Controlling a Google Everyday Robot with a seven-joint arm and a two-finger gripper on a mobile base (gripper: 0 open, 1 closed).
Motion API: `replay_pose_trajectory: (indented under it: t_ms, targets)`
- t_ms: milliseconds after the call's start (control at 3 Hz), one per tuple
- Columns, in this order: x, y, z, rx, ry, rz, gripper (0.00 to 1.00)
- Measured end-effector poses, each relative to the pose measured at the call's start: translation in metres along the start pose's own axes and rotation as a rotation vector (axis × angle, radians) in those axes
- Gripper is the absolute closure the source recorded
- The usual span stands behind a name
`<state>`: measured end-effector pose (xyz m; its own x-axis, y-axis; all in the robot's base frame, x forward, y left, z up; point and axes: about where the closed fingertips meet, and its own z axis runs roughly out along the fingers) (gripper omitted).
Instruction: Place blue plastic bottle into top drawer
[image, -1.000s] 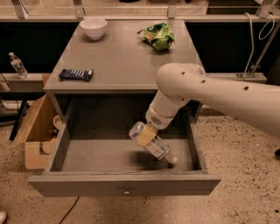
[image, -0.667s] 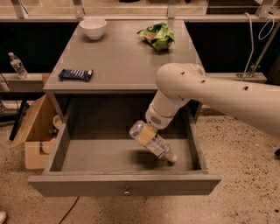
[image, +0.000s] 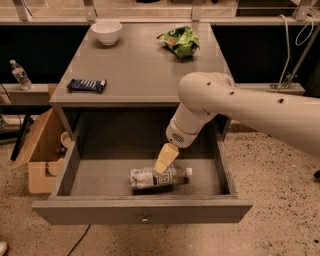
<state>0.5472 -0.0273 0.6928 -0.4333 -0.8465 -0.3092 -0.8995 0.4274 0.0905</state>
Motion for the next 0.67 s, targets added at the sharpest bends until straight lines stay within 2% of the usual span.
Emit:
replay_pose_trajectory:
  t_ms: [333, 667]
  targets:
    - [0.0, 0.0, -0.001, 0.0, 0.0, -0.002, 0.0]
    - [0.012, -0.007, -0.018, 0.026, -0.01, 0.013, 0.0]
